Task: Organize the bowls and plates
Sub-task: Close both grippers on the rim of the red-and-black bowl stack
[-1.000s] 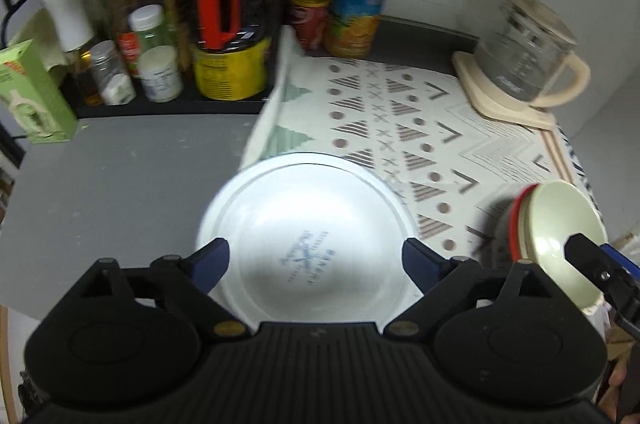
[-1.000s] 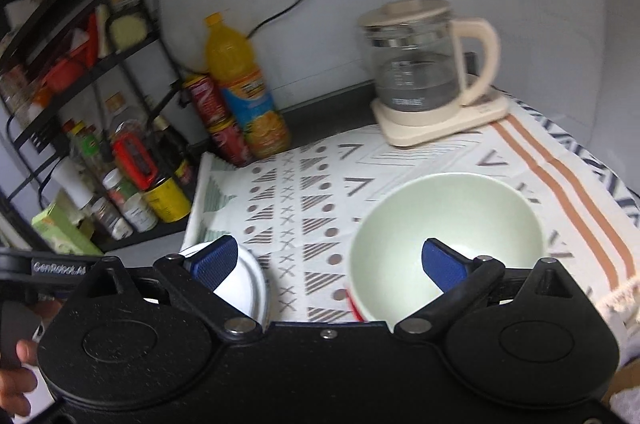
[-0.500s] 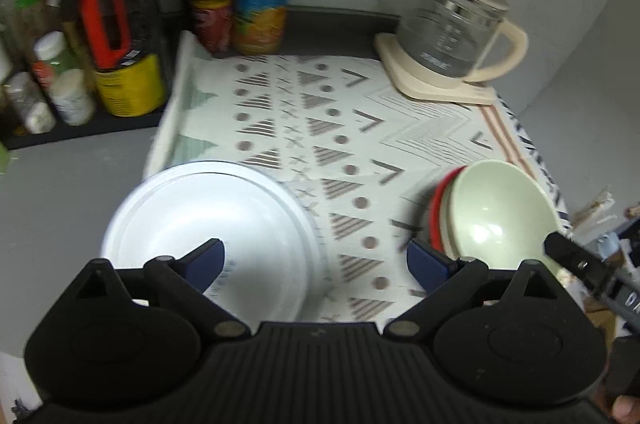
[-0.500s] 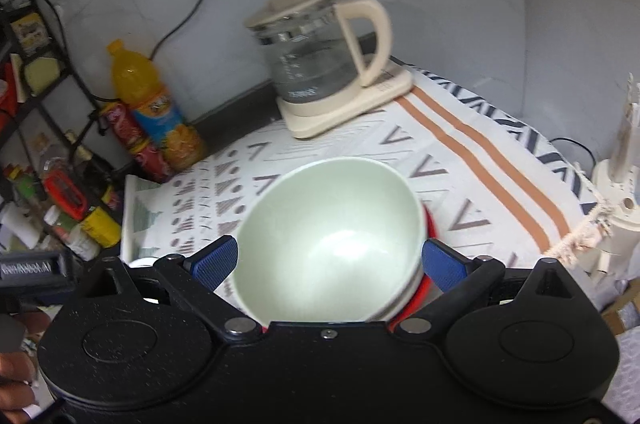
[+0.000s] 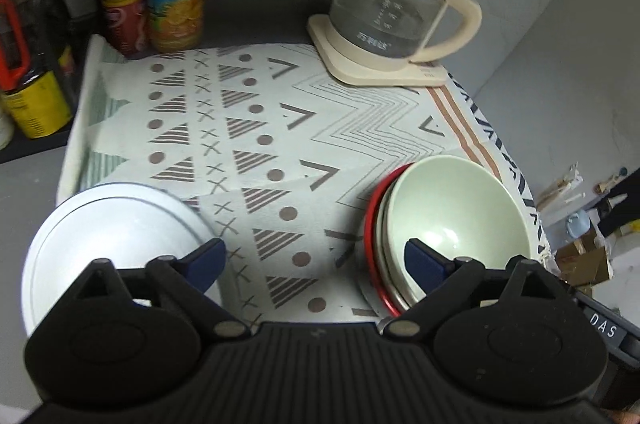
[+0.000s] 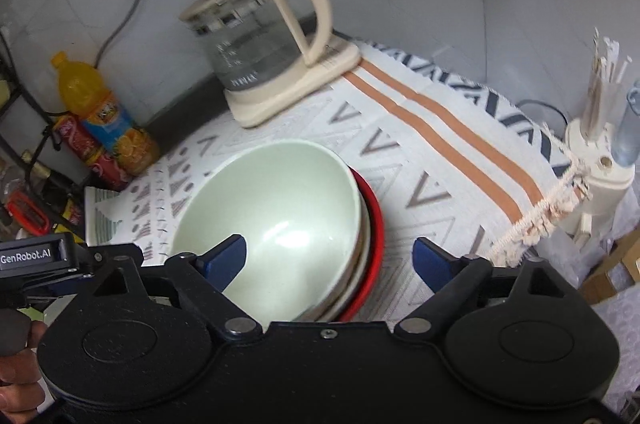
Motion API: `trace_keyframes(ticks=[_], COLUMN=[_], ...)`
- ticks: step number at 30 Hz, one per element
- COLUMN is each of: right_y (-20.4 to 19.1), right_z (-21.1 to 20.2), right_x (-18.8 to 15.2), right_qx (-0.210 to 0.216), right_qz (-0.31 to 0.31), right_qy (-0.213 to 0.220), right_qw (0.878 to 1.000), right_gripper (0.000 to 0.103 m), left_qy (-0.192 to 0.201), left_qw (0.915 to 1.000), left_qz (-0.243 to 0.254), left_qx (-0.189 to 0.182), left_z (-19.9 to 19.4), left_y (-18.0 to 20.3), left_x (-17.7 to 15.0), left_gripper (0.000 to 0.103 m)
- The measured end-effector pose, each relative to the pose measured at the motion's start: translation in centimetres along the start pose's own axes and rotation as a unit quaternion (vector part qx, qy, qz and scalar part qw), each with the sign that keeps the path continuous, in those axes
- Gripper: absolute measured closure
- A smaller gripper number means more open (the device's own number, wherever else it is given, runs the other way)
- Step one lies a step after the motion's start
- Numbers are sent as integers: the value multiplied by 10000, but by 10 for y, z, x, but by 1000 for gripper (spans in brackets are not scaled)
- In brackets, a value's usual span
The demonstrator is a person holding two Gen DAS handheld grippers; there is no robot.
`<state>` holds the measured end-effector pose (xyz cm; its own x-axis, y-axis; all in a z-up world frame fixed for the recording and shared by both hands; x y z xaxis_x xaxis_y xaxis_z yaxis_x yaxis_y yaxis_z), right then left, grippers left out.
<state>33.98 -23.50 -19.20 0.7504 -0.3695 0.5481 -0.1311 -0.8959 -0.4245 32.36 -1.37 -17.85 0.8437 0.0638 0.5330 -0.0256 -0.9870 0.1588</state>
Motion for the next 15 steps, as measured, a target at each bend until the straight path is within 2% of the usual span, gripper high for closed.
trace_keyframes(ticks=[6, 9, 11, 15], right_y=[12, 13, 16, 22], right_z=[16, 23, 29, 40], right_x=[-7, -9, -11, -14], right_qx=[-221, -334, -408, -515], right_qz=[263, 256, 297, 466], right_qy=[-213, -258, -329, -420], right_qw=[9992, 9988, 9982, 9967], right_gripper=[33, 36, 42, 50], left_qy=[-143, -307, -396, -570], left_qw=[9991, 9982, 9972, 9952], left_qz=[161, 257, 313, 338], left_qx=[-353, -448, -545, -714], left_z=[25, 41, 50, 70], left_y=[15, 20, 22, 22], left_x=[4, 4, 4, 2], left_gripper=[14, 23, 32, 41])
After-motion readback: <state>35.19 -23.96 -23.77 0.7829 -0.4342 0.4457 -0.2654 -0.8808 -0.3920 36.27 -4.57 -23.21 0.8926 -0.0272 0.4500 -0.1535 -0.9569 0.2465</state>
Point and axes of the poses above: each gripper's, at about its wrist camera, not at the fingertips, and z roughly the way its jaws point, y to its right, x to its top, the point moved 10 cm from there along z, roughly the way its jaws point, and after that the axes turned 10 degrees about z, right-handed, at the moved point
